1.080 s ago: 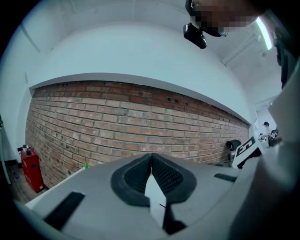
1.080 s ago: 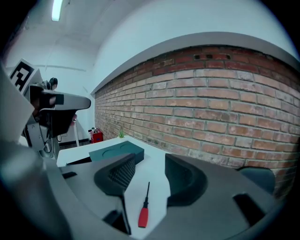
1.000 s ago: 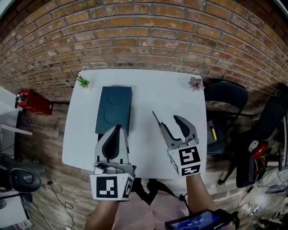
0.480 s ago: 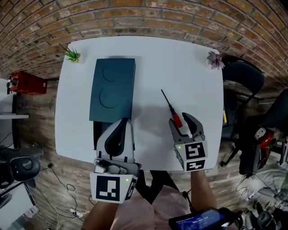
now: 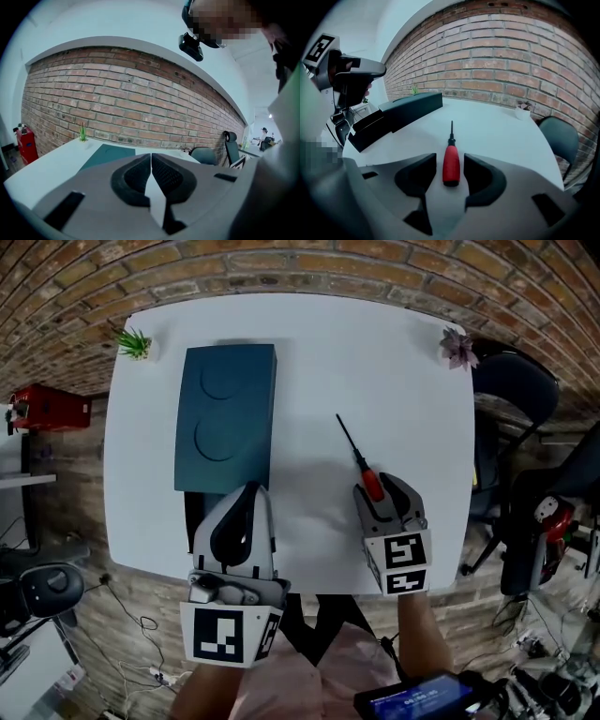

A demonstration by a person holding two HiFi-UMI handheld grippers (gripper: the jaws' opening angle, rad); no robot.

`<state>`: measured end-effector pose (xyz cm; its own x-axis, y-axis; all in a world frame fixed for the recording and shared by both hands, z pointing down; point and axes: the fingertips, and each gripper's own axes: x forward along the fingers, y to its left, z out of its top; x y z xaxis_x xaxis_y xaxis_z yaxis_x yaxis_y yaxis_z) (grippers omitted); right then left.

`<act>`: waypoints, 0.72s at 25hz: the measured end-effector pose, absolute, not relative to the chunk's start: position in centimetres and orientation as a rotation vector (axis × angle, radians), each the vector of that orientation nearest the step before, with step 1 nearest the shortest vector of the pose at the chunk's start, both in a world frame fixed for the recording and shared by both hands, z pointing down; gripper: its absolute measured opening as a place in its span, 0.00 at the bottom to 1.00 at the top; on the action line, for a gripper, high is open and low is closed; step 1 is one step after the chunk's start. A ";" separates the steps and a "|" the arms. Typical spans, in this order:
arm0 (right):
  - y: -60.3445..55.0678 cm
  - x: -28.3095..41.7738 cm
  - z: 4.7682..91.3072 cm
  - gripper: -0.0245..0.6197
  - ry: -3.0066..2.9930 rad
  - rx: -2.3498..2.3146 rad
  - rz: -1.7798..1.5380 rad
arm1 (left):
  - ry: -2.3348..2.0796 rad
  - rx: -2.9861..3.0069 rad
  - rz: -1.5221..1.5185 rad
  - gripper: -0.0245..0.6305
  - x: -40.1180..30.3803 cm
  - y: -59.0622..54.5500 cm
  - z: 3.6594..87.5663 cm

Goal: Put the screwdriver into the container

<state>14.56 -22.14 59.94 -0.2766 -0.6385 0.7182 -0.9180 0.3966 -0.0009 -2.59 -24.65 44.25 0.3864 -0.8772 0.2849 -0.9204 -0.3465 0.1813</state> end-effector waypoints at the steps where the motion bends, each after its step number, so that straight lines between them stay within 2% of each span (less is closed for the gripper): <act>1: -22.2 14.5 60.0 0.33 -2.018 1.323 0.565 | -1.577 2.337 0.198 0.06 -2.6 -24.7 44.3; 7: -22.2 14.4 60.1 0.29 -2.022 1.309 0.574 | -1.599 2.337 0.194 0.06 -2.9 -24.8 43.8; 9: -22.1 14.4 60.1 0.22 -2.012 1.307 0.573 | -1.606 2.339 0.194 0.06 -2.9 -24.7 43.5; 18: -22.3 14.8 58.0 0.20 -2.028 1.328 0.570 | -1.667 2.348 0.160 0.06 -3.4 -24.1 41.2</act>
